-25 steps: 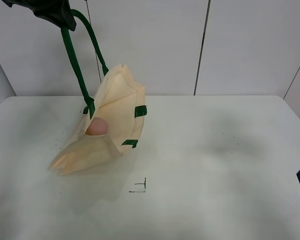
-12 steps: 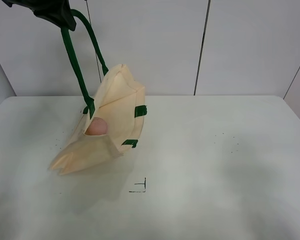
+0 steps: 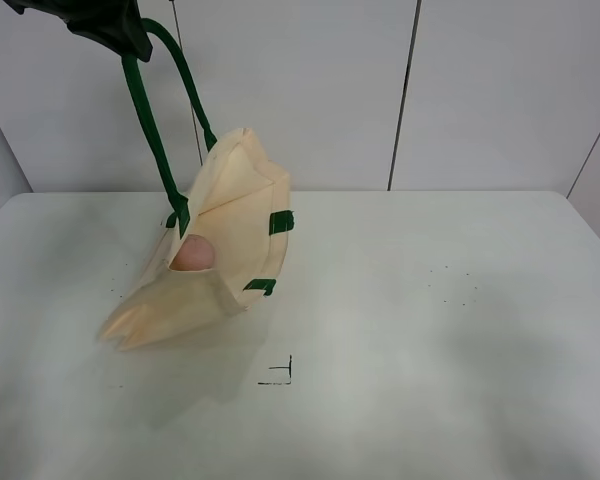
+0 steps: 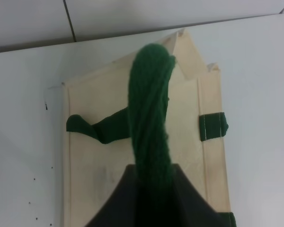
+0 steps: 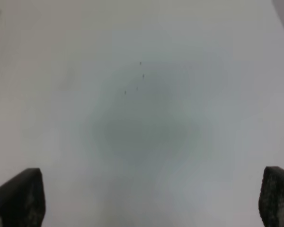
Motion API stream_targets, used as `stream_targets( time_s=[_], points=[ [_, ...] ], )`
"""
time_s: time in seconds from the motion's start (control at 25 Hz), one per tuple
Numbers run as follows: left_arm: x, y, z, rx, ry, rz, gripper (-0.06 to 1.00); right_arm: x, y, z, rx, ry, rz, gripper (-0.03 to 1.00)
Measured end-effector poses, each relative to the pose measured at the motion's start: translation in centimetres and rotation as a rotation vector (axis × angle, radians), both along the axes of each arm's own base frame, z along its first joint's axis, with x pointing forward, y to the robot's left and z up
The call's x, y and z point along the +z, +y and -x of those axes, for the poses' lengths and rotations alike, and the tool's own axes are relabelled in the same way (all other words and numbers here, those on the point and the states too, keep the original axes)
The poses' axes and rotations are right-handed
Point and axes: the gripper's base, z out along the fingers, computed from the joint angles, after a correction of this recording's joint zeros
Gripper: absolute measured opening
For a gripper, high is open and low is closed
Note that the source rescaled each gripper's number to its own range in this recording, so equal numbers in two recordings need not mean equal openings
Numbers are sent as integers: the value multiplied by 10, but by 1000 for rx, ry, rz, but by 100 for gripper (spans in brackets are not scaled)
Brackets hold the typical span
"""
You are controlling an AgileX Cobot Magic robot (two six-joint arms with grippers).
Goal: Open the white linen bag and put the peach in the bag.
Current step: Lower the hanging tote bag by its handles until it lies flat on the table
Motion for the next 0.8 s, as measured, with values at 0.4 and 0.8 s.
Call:
stream_targets(
  time_s=[0.4,0.8],
  points=[
    [-22,-4,-12,-3,60,-10,0,0,0,5,2,-32,-3,100],
    [-146,-28,-68,-16,353,-18,0,0,0,5,2,-32,-3,100]
  ],
)
